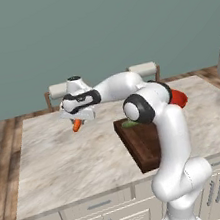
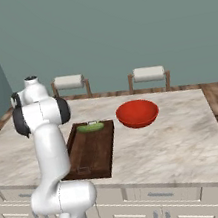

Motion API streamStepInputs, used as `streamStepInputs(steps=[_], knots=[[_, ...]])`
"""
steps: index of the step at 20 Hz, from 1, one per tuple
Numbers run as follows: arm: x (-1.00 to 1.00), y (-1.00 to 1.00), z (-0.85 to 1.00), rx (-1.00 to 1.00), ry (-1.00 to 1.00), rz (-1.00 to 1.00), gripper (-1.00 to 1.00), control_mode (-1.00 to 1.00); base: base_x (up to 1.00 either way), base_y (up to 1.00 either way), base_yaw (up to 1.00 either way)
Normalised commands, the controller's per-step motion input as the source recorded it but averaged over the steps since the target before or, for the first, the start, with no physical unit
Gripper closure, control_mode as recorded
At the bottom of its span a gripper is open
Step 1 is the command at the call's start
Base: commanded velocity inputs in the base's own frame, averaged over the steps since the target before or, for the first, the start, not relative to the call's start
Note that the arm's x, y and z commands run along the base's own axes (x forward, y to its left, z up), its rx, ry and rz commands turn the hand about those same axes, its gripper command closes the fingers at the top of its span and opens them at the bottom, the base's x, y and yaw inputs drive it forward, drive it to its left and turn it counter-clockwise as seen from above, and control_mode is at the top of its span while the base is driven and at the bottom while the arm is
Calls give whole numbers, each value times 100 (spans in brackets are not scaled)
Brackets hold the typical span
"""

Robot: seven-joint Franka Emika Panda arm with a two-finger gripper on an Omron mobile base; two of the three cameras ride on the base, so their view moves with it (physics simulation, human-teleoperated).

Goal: Place the two vegetables and bowl onto the tray for setting up a vegetable dip station.

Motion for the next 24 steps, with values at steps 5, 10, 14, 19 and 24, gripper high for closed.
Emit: streamStepInputs(steps=[5, 10, 14, 19, 24], knots=[[-12, -29, 18, 2, 0, -23, 100, -100, 0, 0, 0], [-11, -39, 22, 5, 0, -26, 100, -100, 0, 0, 0], [-18, -49, 13, 4, 0, -20, 100, -100, 0, 0, 0], [-22, -53, 2, 0, 0, -18, 100, -100, 0, 0, 0], [-7, -49, 0, 0, 0, -18, 100, -100, 0, 0, 0]])
